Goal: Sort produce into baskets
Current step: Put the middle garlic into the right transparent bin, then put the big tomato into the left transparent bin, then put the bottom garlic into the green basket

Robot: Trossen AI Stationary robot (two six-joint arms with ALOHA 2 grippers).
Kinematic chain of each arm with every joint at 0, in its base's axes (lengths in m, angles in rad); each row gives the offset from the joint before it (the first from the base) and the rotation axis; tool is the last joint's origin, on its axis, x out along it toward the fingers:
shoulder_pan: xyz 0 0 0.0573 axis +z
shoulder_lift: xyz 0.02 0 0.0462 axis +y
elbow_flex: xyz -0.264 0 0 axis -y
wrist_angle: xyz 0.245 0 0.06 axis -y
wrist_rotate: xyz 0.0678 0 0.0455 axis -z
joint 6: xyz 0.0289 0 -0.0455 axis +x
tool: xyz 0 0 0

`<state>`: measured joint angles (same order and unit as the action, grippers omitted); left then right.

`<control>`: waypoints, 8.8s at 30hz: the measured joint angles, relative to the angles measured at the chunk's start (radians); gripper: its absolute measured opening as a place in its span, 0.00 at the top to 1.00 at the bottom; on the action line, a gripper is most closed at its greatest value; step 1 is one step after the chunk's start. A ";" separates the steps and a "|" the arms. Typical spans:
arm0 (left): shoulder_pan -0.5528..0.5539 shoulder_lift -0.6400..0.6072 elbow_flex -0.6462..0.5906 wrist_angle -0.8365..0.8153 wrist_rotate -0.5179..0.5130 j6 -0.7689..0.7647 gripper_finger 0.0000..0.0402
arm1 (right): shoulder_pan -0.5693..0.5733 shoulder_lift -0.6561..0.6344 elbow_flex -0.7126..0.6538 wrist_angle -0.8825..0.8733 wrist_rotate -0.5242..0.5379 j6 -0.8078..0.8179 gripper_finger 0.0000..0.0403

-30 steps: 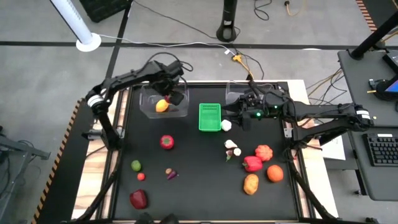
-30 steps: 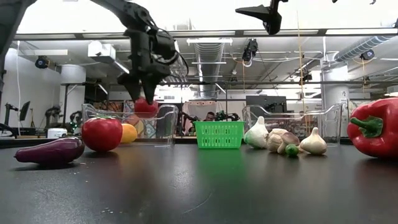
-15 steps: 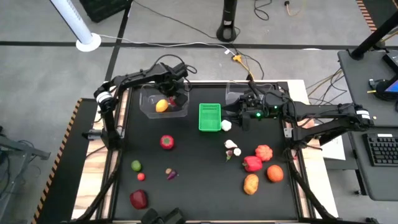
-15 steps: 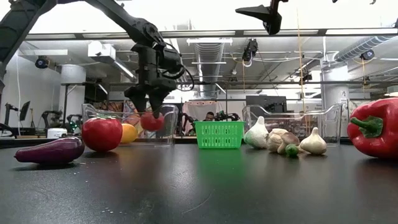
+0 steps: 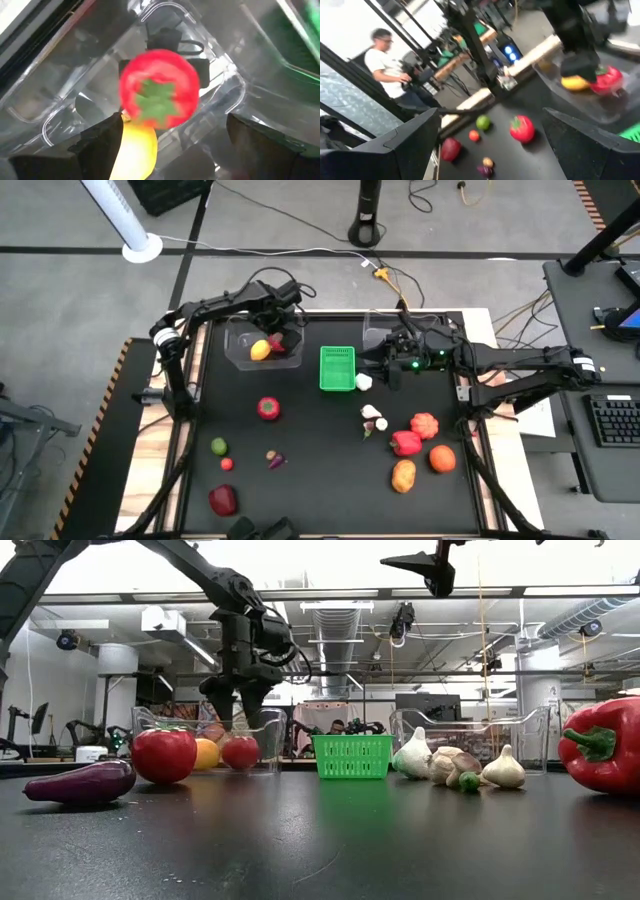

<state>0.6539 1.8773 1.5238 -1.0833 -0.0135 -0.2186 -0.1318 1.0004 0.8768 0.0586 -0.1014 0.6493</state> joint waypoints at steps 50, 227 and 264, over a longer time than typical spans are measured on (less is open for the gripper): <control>-0.350 -0.549 -0.005 0.167 -0.111 -0.026 0.20 | 0.101 0.569 0.019 -0.540 0.021 0.124 0.30; 0.069 -0.280 -0.199 -0.086 -0.204 -0.063 0.29 | -0.545 0.298 0.345 -1.070 0.039 -0.162 0.19; 0.005 -0.259 -0.177 -0.141 -0.258 -0.045 0.16 | -0.543 0.213 0.369 -1.125 0.046 -0.117 0.19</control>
<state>0.6593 1.6186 1.3473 -1.2240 -0.2715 -0.2637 -0.6744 1.2134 1.2457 -1.0667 -0.0558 0.5325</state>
